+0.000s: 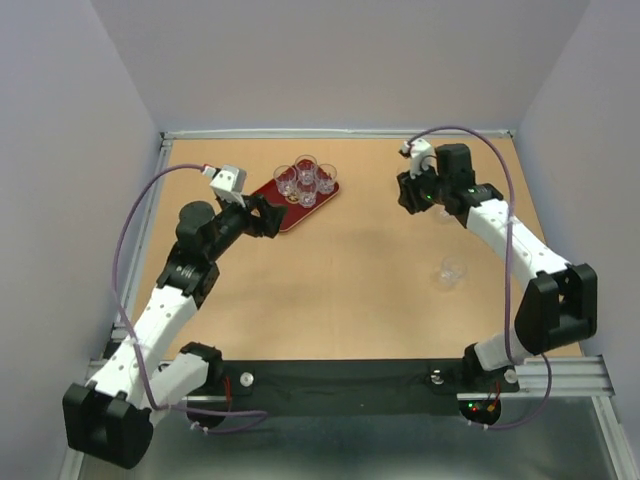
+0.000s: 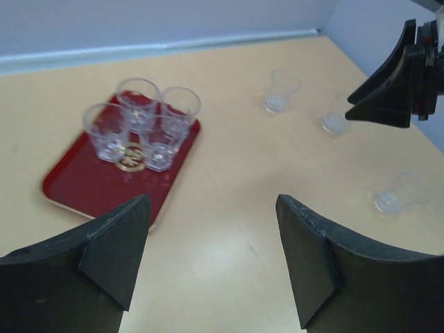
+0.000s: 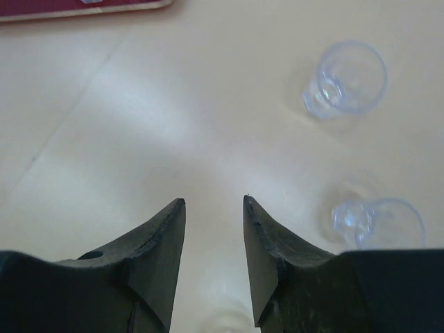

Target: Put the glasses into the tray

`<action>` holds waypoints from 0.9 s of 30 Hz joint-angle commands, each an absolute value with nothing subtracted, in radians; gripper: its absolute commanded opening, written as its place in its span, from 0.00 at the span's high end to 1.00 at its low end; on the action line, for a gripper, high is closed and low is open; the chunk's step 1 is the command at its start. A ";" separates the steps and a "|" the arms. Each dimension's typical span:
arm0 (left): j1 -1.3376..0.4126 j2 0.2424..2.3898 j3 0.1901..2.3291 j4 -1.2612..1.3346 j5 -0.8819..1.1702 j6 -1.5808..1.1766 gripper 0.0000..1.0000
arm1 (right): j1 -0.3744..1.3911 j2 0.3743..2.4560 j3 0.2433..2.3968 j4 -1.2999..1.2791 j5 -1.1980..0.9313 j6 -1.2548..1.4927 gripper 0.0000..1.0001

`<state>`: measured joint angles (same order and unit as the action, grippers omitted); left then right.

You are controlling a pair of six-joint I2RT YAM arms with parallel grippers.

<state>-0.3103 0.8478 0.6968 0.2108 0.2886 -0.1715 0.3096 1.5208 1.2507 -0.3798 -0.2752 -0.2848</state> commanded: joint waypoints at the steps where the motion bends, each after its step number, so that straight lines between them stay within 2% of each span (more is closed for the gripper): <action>1: -0.360 0.989 0.773 0.327 0.419 -0.299 0.16 | 0.203 1.372 1.129 -0.353 -0.347 -0.291 0.56; 6: -0.508 1.229 0.908 0.419 0.402 -0.392 0.16 | 0.068 1.283 0.997 -0.308 -0.429 -0.230 0.56; 12: -0.607 1.509 1.162 0.417 0.333 -0.469 0.16 | -0.026 1.266 0.966 -0.285 -0.422 -0.193 0.56; 18: -0.641 1.884 1.513 0.252 0.207 -0.604 0.17 | -0.057 1.259 0.943 -0.279 -0.428 -0.172 0.55; 22: -0.670 2.061 1.782 0.145 0.178 -0.618 0.19 | -0.100 1.247 0.943 -0.273 -0.440 -0.158 0.55; 27: -0.686 2.254 1.994 0.063 0.117 -0.623 0.22 | -0.121 1.247 0.936 -0.267 -0.454 -0.155 0.55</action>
